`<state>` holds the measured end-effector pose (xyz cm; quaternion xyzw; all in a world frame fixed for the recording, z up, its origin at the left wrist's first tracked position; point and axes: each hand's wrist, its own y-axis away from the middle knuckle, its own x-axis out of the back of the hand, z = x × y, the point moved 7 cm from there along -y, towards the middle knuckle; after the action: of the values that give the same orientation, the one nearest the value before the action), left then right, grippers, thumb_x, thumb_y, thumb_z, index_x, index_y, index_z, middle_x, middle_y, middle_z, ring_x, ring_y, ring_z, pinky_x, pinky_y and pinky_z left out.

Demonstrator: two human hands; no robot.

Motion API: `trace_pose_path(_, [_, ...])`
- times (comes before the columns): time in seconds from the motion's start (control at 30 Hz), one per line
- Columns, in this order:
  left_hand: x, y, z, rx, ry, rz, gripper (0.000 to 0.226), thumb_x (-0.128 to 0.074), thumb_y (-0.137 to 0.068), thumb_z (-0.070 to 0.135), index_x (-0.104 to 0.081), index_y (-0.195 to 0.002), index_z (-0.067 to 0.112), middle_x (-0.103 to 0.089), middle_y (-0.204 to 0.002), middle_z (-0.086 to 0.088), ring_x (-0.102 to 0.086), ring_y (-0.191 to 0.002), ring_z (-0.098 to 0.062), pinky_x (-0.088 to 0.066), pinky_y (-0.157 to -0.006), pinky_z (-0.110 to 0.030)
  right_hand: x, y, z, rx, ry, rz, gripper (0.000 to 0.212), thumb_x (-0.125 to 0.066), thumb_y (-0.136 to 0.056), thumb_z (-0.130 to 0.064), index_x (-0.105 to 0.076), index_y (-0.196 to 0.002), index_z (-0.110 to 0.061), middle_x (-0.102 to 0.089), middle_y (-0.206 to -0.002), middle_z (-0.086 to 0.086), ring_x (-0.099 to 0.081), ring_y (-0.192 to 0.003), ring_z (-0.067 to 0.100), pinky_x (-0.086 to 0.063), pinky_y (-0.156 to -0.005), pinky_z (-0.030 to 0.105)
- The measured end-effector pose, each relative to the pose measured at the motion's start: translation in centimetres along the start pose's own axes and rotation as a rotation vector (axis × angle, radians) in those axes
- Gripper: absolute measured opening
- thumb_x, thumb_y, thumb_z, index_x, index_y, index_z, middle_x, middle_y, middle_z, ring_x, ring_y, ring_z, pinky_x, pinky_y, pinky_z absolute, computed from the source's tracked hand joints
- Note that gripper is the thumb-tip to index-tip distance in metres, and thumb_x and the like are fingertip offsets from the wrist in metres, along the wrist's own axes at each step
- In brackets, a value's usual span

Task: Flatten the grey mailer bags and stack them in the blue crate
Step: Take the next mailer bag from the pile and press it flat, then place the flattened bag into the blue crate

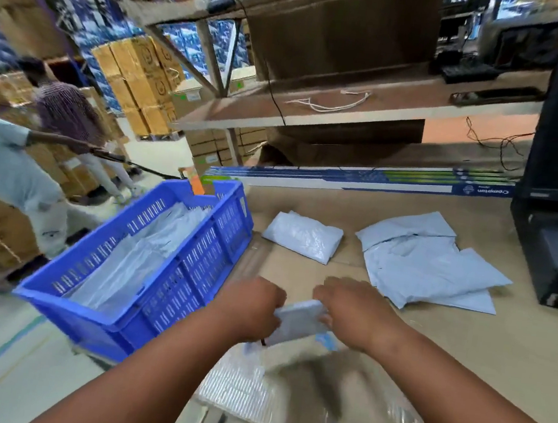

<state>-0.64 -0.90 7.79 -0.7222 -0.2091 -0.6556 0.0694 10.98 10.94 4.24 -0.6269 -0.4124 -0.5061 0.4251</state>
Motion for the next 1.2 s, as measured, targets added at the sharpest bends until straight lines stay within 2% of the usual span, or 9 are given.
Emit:
trace_pose_path(0.17, [6.1, 3.0, -5.9, 0.166, -0.048, 0.125, 0.016, -0.063, -0.087, 0.039, -0.056, -0.090, 0.025, -0.063, -0.092, 0.000, -0.067, -0.097, -0.030, -0.040, -0.066, -0.034, 6.8, -8.4, -4.5, 0.165, -0.028, 0.089, 0.005, -0.059, -0.095, -0.031, -0.060, -0.100, -0.031, -0.059, -0.109, -0.006, -0.053, -0.108, 0.024, -0.048, -0.074, 0.041])
trace_pose_path(0.37, [11.0, 6.7, -14.8, 0.352, -0.087, 0.242, 0.014, -0.065, -0.093, 0.038, -0.063, -0.096, 0.024, -0.067, -0.103, -0.002, -0.066, -0.105, -0.030, -0.039, -0.069, -0.034, 13.0, -17.5, -13.1, 0.339, 0.030, 0.105, 0.007, -0.061, -0.094, -0.035, -0.062, -0.098, -0.029, -0.063, -0.111, -0.002, -0.059, -0.111, 0.027, -0.054, -0.081, 0.042])
trace_pose_path(0.47, [11.0, 7.7, -20.1, 0.426, -0.045, 0.245, 0.027, -0.068, -0.090, 0.039, -0.051, -0.080, 0.021, -0.062, -0.088, -0.001, -0.066, -0.098, -0.031, -0.045, -0.069, -0.036, 13.9, -21.7, -17.0, 0.424, 0.048, 0.082, 0.018, -0.062, -0.095, -0.035, -0.068, -0.111, -0.028, -0.062, -0.115, 0.000, -0.056, -0.115, 0.026, -0.048, -0.082, 0.037])
trace_pose_path(0.63, [10.3, 9.6, -27.3, 0.524, -0.098, 0.262, 0.019, -0.067, -0.092, 0.039, -0.068, -0.100, 0.022, -0.067, -0.098, -0.004, -0.067, -0.098, -0.032, -0.042, -0.067, -0.034, 12.0, -29.3, -23.2, 0.516, 0.070, -0.032, 0.014, -0.056, -0.099, -0.028, -0.068, -0.107, -0.029, -0.062, -0.108, -0.004, -0.059, -0.106, 0.026, -0.054, -0.089, 0.050])
trace_pose_path(0.73, [7.9, 9.3, -31.5, 0.540, -0.069, 0.149, 0.019, -0.070, -0.088, 0.037, -0.069, -0.097, 0.020, -0.061, -0.087, -0.002, -0.066, -0.094, -0.031, -0.045, -0.067, -0.036, 9.3, -33.4, -26.2, 0.511, 0.107, -0.165, 0.020, -0.056, -0.097, -0.028, -0.067, -0.112, -0.032, -0.066, -0.113, -0.006, -0.062, -0.106, 0.025, -0.055, -0.090, 0.048])
trace_pose_path(0.8, [5.5, 8.4, -33.7, 0.534, 0.001, 0.025, 0.016, -0.074, -0.084, 0.032, -0.067, -0.087, 0.018, -0.051, -0.073, 0.001, -0.065, -0.085, -0.031, -0.051, -0.066, -0.037, 6.9, -35.1, -27.9, 0.499, 0.127, -0.313, 0.027, -0.059, -0.099, -0.027, -0.068, -0.124, -0.033, -0.068, -0.120, -0.006, -0.062, -0.106, 0.021, -0.052, -0.087, 0.036])
trace_pose_path(0.97, [-1.3, 6.0, -35.7, 0.496, 0.264, -0.349, 0.037, -0.085, -0.081, 0.036, -0.067, -0.066, 0.008, -0.064, -0.051, 0.000, -0.067, -0.055, -0.020, -0.054, -0.060, -0.028, -1.2, -37.4, -30.9, 0.518, 0.252, -0.667, 0.042, -0.069, -0.099, -0.022, -0.065, -0.141, -0.027, -0.071, -0.124, -0.004, -0.057, -0.087, 0.014, -0.038, -0.056, 0.020])
trace_pose_path(1.1, [-5.5, 5.1, -36.3, 0.478, 0.333, -0.530, 0.032, -0.087, -0.082, 0.040, -0.074, -0.077, 0.011, -0.076, -0.072, -0.003, -0.075, -0.077, -0.025, -0.062, -0.081, -0.034, -6.7, -38.1, -32.2, 0.557, 0.348, -0.801, 0.042, -0.071, -0.097, -0.023, -0.068, -0.139, -0.021, -0.070, -0.112, 0.005, -0.053, -0.089, 0.017, -0.038, -0.062, 0.023])
trace_pose_path(1.2, [-7.8, 4.5, -37.1, 0.472, 0.299, -0.566, 0.032, -0.087, -0.082, 0.037, -0.067, -0.071, 0.015, -0.067, -0.068, 0.001, -0.076, -0.092, -0.024, -0.061, -0.091, -0.039, -9.6, -38.6, -33.0, 0.538, 0.328, -0.844, 0.043, -0.072, -0.093, -0.020, -0.071, -0.136, -0.027, -0.075, -0.114, 0.004, -0.060, -0.090, 0.021, -0.044, -0.077, 0.028])
